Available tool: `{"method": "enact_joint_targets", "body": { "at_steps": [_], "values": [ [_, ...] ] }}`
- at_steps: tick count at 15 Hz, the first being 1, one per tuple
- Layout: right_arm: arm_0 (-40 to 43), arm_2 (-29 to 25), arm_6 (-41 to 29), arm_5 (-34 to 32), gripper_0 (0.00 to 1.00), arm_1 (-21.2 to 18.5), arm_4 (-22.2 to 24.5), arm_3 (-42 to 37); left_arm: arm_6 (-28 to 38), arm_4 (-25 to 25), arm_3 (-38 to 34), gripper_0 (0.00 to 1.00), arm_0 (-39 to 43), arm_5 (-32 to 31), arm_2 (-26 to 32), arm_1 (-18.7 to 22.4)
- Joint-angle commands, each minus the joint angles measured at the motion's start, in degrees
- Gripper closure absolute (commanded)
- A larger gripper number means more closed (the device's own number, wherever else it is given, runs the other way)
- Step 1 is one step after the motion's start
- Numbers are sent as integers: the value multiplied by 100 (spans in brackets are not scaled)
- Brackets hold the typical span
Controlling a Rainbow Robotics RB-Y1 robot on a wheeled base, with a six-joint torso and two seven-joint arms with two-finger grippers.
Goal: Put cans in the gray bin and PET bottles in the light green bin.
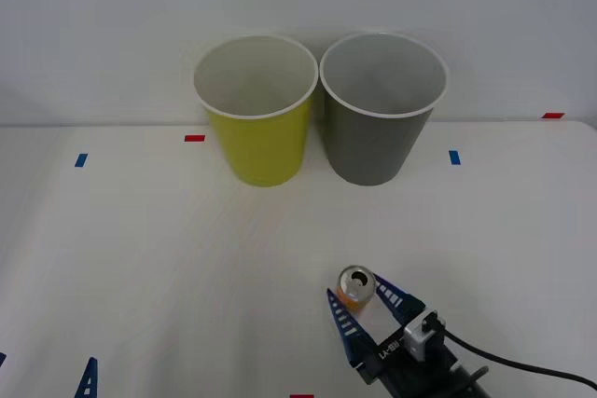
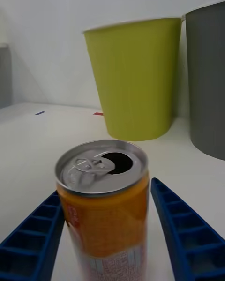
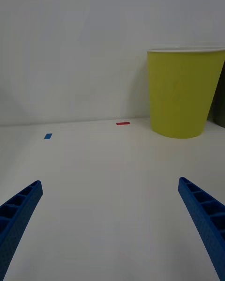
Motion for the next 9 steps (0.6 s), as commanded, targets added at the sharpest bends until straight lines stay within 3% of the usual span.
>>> {"method": "enact_joint_targets", "body": {
  "at_steps": [1, 6, 9],
  "values": [
    [-2, 0, 5, 32, 98, 52, -51, 1, 0, 1, 0, 0, 0, 0, 0, 0],
    [112, -141, 58, 67, 100, 69, 45, -87, 0, 1, 0, 0, 0, 0, 0, 0],
    [587, -571, 93, 841, 100, 60, 89, -975, 0, 1, 0, 0, 0, 0, 0, 0]
  ]
}}
